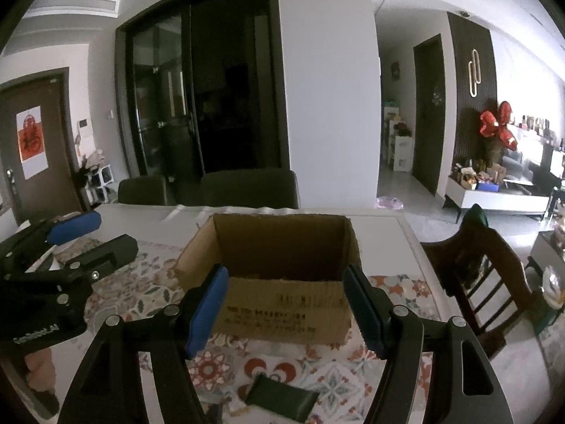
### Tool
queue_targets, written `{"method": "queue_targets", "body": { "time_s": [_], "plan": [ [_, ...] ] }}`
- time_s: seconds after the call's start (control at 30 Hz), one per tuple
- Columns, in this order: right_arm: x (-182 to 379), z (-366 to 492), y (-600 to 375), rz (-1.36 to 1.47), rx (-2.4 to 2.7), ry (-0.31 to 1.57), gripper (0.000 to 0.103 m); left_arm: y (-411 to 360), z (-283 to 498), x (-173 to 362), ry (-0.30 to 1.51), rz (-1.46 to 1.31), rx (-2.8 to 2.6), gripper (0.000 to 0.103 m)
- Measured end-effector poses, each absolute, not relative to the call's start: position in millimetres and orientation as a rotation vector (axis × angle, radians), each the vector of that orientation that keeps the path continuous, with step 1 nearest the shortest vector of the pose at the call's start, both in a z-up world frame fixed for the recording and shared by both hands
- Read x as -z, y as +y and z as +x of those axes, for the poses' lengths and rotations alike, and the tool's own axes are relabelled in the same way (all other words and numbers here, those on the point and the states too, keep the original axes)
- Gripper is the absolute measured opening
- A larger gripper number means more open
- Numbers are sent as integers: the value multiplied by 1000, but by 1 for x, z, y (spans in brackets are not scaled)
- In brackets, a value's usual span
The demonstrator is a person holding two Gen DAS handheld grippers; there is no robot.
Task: Organize snacks
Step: 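Move both tools back toward the remaining snacks and lower the left tool over the white stick packet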
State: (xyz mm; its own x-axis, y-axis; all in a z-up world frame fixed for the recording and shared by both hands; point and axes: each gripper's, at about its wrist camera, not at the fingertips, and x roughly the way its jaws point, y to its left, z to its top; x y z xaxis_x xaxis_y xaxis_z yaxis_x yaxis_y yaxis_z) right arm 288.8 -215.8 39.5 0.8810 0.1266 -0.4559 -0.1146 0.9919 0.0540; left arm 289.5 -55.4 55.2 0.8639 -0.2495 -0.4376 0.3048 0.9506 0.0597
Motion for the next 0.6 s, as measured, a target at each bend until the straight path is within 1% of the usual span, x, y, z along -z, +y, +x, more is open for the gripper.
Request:
{"method": "queue_targets", "body": {
  "time_s": [0.4, 0.6],
  "plan": [
    [-16, 236, -208, 29, -78, 472, 68, -47, 246, -27, 500, 142, 324, 72],
    [1, 219, -204, 34, -72, 503, 68, -44, 226, -11, 514, 170, 340, 72]
  ]
}}
